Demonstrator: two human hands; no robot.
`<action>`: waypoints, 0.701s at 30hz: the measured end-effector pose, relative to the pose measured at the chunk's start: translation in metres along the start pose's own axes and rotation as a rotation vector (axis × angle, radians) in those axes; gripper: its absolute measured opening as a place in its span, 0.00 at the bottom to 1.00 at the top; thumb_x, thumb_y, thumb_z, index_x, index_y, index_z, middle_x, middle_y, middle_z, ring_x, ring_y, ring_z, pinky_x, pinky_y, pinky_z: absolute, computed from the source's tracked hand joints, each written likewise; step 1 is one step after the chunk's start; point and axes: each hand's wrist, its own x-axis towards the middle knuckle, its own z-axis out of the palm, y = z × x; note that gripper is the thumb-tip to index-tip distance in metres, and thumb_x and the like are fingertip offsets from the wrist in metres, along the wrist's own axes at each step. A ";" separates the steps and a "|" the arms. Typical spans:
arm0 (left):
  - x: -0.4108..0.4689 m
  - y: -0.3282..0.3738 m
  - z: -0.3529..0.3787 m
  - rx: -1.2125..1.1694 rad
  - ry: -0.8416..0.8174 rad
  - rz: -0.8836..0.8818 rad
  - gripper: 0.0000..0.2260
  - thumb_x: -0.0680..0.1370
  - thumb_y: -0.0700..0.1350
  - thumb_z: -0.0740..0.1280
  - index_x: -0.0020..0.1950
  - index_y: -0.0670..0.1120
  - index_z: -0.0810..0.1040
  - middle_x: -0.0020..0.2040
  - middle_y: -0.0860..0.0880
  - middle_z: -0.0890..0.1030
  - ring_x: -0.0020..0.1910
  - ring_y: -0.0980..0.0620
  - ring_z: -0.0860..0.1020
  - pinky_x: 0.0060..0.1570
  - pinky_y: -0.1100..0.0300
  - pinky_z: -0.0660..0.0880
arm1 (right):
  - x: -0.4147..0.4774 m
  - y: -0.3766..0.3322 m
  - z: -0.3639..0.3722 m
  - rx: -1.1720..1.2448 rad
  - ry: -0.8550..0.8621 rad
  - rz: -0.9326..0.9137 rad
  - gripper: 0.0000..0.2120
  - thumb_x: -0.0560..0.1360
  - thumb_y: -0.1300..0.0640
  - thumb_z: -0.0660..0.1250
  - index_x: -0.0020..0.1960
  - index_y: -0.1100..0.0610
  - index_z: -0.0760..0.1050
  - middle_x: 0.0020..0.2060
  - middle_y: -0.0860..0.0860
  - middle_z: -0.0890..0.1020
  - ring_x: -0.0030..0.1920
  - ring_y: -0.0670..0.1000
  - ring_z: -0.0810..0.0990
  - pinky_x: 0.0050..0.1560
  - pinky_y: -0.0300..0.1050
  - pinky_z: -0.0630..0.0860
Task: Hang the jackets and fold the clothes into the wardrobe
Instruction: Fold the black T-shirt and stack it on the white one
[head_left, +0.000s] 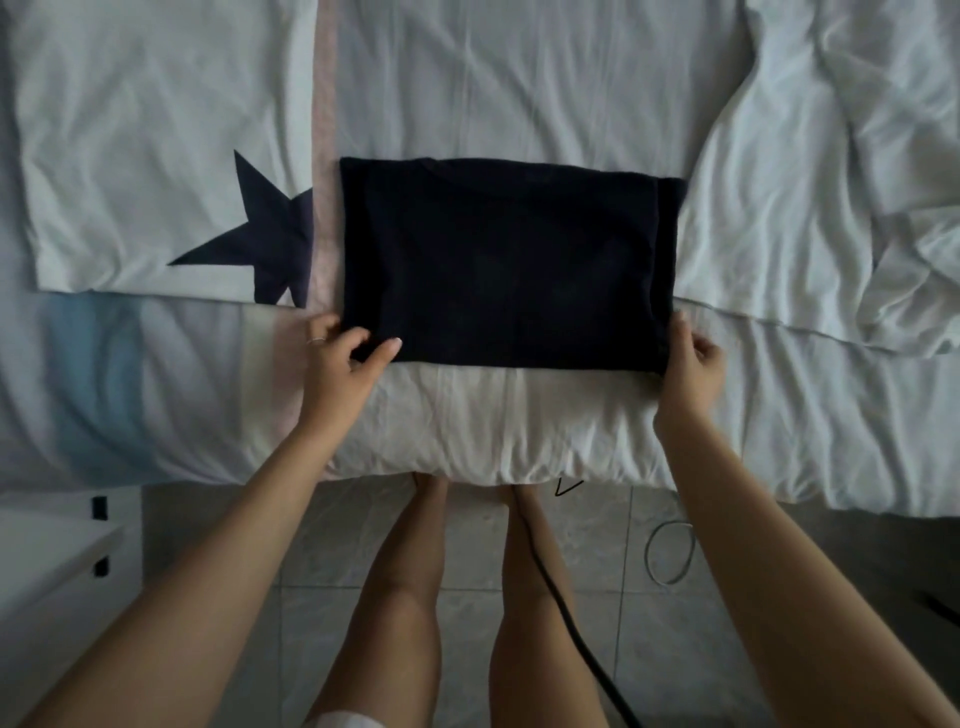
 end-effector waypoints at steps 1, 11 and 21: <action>-0.001 -0.001 -0.001 0.007 0.003 -0.012 0.09 0.75 0.45 0.70 0.50 0.41 0.77 0.58 0.48 0.66 0.54 0.56 0.66 0.48 0.79 0.63 | -0.003 0.002 -0.003 -0.008 -0.049 0.019 0.21 0.73 0.47 0.72 0.58 0.60 0.73 0.52 0.53 0.80 0.49 0.47 0.79 0.51 0.39 0.76; 0.000 0.019 0.002 0.010 0.258 -0.382 0.14 0.68 0.39 0.74 0.50 0.43 0.74 0.59 0.42 0.73 0.58 0.44 0.72 0.52 0.57 0.71 | -0.053 -0.021 0.029 -0.004 -0.066 -0.145 0.18 0.73 0.62 0.69 0.62 0.59 0.75 0.53 0.52 0.82 0.52 0.48 0.81 0.50 0.37 0.79; 0.022 0.031 -0.011 -0.823 -0.222 -0.393 0.20 0.81 0.58 0.54 0.57 0.46 0.77 0.49 0.49 0.82 0.46 0.56 0.80 0.43 0.64 0.75 | -0.145 -0.004 0.156 -0.821 -0.649 -0.979 0.30 0.76 0.52 0.65 0.75 0.53 0.60 0.62 0.51 0.73 0.50 0.52 0.79 0.47 0.47 0.75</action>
